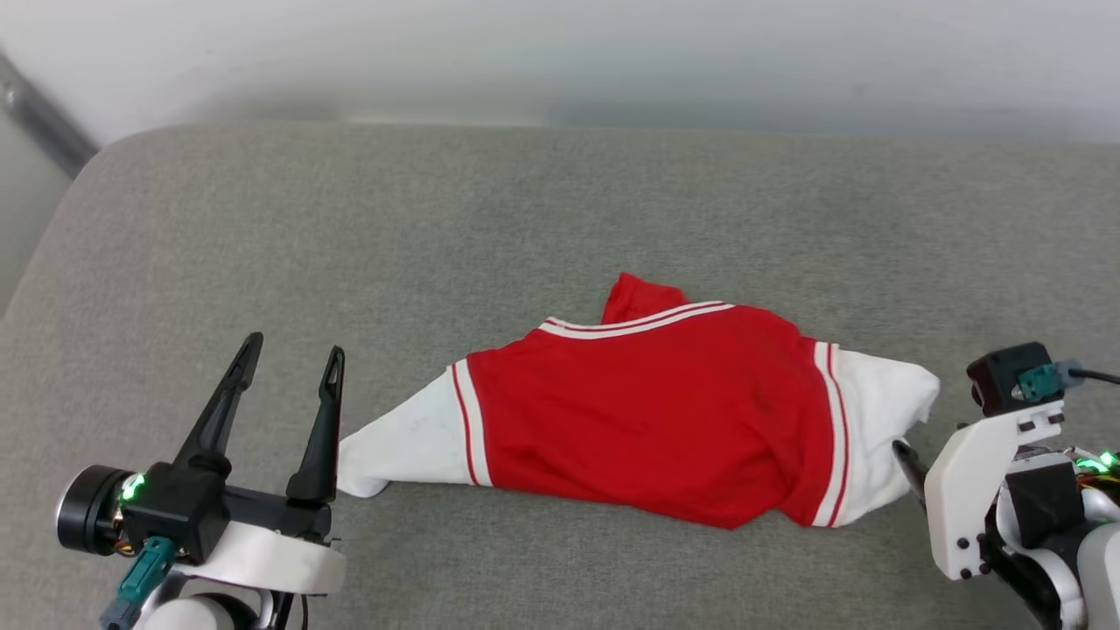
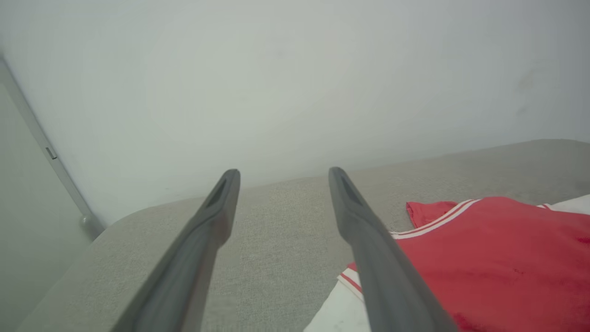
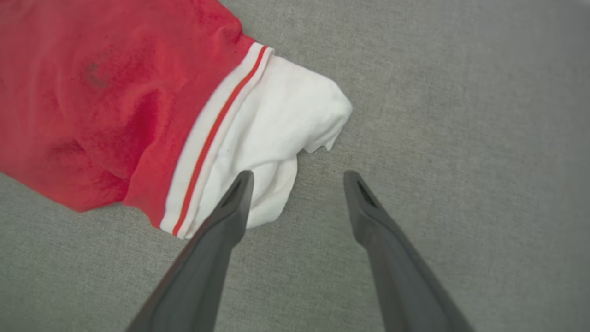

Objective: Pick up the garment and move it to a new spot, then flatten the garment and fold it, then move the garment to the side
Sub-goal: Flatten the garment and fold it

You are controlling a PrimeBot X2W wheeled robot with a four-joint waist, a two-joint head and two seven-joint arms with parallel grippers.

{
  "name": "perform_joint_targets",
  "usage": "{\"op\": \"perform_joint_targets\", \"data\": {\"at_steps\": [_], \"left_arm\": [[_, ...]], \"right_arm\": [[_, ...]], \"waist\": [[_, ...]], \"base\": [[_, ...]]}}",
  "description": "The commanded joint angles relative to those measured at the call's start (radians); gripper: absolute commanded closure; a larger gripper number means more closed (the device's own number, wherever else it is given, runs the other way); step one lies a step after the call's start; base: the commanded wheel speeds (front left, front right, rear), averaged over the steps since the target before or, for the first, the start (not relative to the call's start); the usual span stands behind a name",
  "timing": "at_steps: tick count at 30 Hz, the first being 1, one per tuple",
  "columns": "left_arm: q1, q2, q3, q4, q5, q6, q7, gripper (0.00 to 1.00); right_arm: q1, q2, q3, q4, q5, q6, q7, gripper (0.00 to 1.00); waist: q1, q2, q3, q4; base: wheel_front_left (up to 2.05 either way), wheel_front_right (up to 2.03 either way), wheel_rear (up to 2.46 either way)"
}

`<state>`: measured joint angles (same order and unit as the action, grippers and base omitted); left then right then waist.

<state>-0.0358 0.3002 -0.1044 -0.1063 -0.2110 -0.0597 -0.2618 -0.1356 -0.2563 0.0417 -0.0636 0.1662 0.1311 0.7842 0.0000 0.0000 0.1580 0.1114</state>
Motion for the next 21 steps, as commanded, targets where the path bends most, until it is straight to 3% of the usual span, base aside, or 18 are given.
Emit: {"op": "perform_joint_targets", "data": {"at_steps": [1, 7, 13, 14, 15, 16, 21], "left_arm": [[-0.019, -0.013, 0.001, 0.002, 0.008, -0.008, -0.004, 0.00], [-0.046, -0.038, 0.002, 0.025, 0.025, -0.029, -0.004, 0.00], [-0.057, -0.052, 0.007, 0.039, 0.039, -0.045, -0.004, 0.00], [-0.057, -0.054, 0.009, 0.041, 0.041, -0.045, -0.004, 0.00], [-0.056, -0.056, 0.012, 0.042, 0.044, -0.045, -0.004, 0.00], [-0.053, -0.057, 0.016, 0.044, 0.048, -0.047, -0.004, 0.00], [-0.035, -0.061, 0.031, 0.055, 0.059, -0.052, -0.004, 0.00]], "right_arm": [[-0.021, -0.009, -0.003, 0.014, 0.012, -0.001, 0.030, 0.00], [-0.050, -0.009, -0.001, 0.106, 0.030, -0.001, 0.102, 0.00], [-0.018, 0.016, 0.006, 0.236, 0.021, -0.001, 0.086, 0.00], [-0.013, 0.016, 0.009, 0.254, 0.014, -0.001, 0.079, 0.31], [-0.009, 0.011, 0.012, 0.268, 0.004, -0.001, 0.071, 0.89], [-0.006, 0.004, 0.016, 0.279, -0.004, -0.001, 0.064, 1.00], [-0.010, -0.021, -0.024, 0.255, -0.024, -0.001, 0.016, 1.00]], "waist": [[0.0000, 0.0000, 0.031, 0.032], [0.0000, 0.0000, 0.070, 0.089], [0.0000, 0.0000, 0.083, 0.122], [0.0000, 0.0000, 0.083, 0.124], [0.0000, 0.0000, 0.082, 0.124], [0.0000, 0.0000, 0.078, 0.121], [0.0000, 0.0000, 0.047, 0.087]], "base": [[0.00, 0.00, 0.00], [0.00, 0.00, 0.00], [0.00, 0.00, 0.00], [0.00, 0.00, 0.00], [0.00, 0.00, 0.00], [0.00, 0.00, 0.00], [0.00, 0.00, 0.00]]}}
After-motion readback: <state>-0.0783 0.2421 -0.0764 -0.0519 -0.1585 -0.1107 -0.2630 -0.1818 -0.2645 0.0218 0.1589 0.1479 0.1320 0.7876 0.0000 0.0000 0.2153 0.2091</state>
